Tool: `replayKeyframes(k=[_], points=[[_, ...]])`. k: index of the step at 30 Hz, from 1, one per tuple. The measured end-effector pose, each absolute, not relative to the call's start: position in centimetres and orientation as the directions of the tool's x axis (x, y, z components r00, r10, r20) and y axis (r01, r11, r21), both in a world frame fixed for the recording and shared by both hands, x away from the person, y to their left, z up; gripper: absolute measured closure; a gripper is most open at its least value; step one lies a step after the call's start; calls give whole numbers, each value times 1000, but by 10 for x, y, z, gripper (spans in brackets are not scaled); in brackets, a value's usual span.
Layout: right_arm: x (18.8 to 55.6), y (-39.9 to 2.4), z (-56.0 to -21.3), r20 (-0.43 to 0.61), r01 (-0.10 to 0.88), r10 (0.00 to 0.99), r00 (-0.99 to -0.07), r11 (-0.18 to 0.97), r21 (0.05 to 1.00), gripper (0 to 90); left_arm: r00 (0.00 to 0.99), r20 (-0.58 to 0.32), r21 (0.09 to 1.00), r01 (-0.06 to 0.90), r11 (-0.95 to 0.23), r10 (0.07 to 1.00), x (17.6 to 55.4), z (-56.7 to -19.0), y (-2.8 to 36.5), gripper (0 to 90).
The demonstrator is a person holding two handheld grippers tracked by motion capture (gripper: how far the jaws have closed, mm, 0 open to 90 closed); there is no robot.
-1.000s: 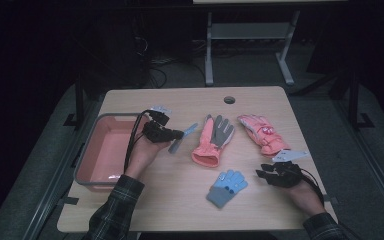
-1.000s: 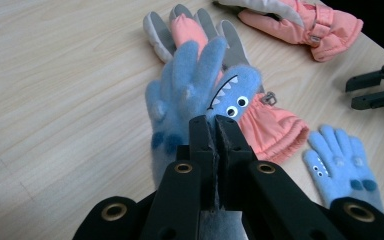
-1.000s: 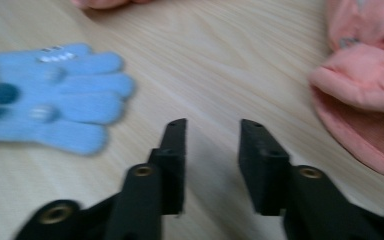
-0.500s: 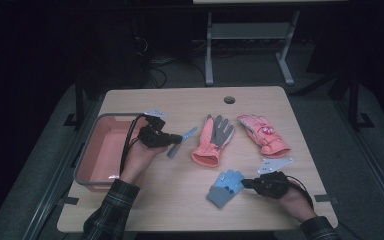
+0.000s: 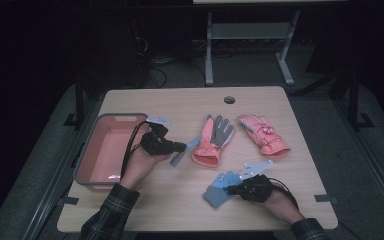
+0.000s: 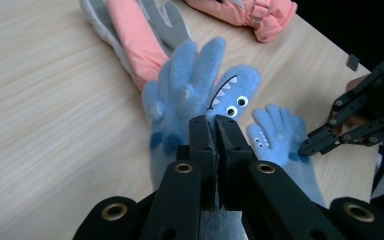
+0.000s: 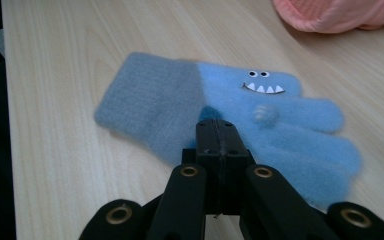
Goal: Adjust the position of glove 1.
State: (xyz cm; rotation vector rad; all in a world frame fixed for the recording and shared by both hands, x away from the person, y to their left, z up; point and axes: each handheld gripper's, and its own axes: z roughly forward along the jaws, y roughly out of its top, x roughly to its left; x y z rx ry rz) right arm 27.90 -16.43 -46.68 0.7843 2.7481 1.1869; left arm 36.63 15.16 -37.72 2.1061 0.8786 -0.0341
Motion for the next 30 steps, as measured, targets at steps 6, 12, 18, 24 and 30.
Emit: replayKeyframes(k=[6, 12, 18, 24, 30], points=[[277, -150, -467, 155, 425, 454, -877, 585, 691, 899, 770, -319, 685, 590, -427, 552, 358, -378, 147, 868], [276, -135, -467, 154, 431, 464, -873, 583, 689, 899, 783, -334, 676, 587, -445, 525, 349, -381, 144, 869], [275, -122, -467, 149, 425, 459, -876, 587, 689, 899, 797, -339, 666, 579, -471, 500, 339, -385, 139, 869], [276, -114, -467, 153, 419, 448, -881, 590, 690, 899, 805, -350, 662, 575, -481, 479, 331, -386, 139, 869], [276, -111, -467, 144, 414, 448, -882, 592, 692, 899, 802, -367, 650, 583, -488, 471, 326, -391, 137, 869]])
